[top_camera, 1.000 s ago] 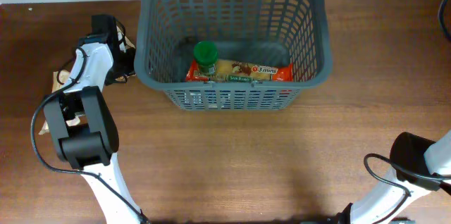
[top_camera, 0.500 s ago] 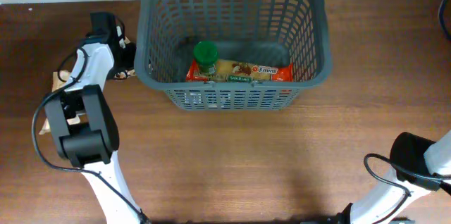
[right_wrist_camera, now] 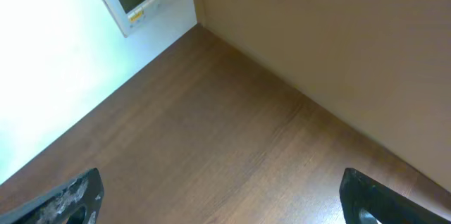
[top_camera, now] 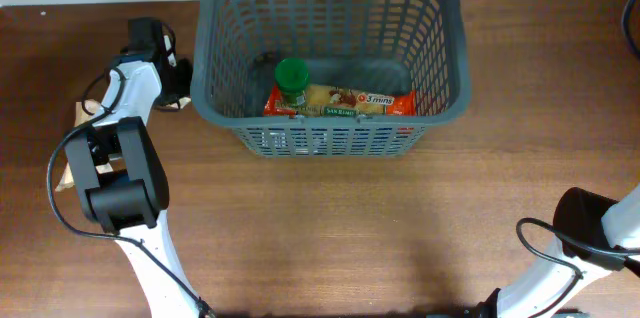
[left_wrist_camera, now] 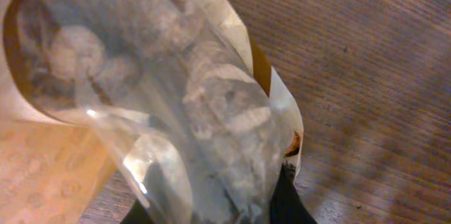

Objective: Pack container
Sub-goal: 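Grasp the brown paper wrapper with the left gripper and lift it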

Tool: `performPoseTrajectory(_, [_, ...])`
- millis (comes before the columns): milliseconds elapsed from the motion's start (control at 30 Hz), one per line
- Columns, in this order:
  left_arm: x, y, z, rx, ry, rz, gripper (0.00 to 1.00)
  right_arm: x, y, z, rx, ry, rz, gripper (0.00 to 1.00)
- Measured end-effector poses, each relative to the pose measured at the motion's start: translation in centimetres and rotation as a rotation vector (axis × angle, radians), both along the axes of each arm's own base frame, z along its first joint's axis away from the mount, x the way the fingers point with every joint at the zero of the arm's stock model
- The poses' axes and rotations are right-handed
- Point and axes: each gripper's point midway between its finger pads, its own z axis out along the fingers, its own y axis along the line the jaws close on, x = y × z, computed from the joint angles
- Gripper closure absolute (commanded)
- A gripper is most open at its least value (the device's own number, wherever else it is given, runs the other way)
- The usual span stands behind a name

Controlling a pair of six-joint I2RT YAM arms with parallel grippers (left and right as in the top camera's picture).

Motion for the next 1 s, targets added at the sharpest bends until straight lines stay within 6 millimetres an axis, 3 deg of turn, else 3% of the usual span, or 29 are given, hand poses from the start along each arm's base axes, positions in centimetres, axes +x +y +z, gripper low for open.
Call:
performPoseTrajectory(267, [-0.1,-1.9,0.9,-0.112,0.011,-0.041,0.98,0.0,0.0,0.0,0.000,0.000,0.000,0.01])
performPoseTrajectory(400, [1.6,-2.5,3.7,-0.140,-0.048,-0.068,0.98,0.0,0.0,0.0,0.000,0.000,0.000,0.01])
performPoseTrajectory(533, [4.1,-2.3,11.4,-0.112,-0.210,-0.093,0.98,0.0,0.0,0.0,0.000,0.000,0.000,0.01])
performPoseTrajectory(600, [5.0,-2.2,18.5,-0.081,-0.360,-0.108,0.98,0.0,0.0,0.0,0.000,0.000,0.000,0.01])
performPoseTrajectory(667, [4.7,-2.3,25.8,-0.052,-0.505,-0.120,0.98,0.0,0.0,0.0,0.000,0.000,0.000,0.01])
performPoseTrajectory(733, [3.3,-2.6,33.2,-0.022,-0.652,-0.133,0.98,0.0,0.0,0.0,0.000,0.000,0.000,0.01])
performPoseTrajectory(833, [0.1,-3.9,42.3,0.009,-0.837,-0.162,0.98,0.0,0.0,0.0,0.000,0.000,0.000,0.01])
performPoseTrajectory(933, [-3.8,-7.5,49.2,0.004,-0.987,-0.252,0.98,0.0,0.0,0.0,0.000,0.000,0.000,0.01])
performPoseTrajectory(1000, [-6.3,-11.4,52.1,-0.022,-1.059,-0.359,0.98,0.0,0.0,0.0,0.000,0.000,0.000,0.01])
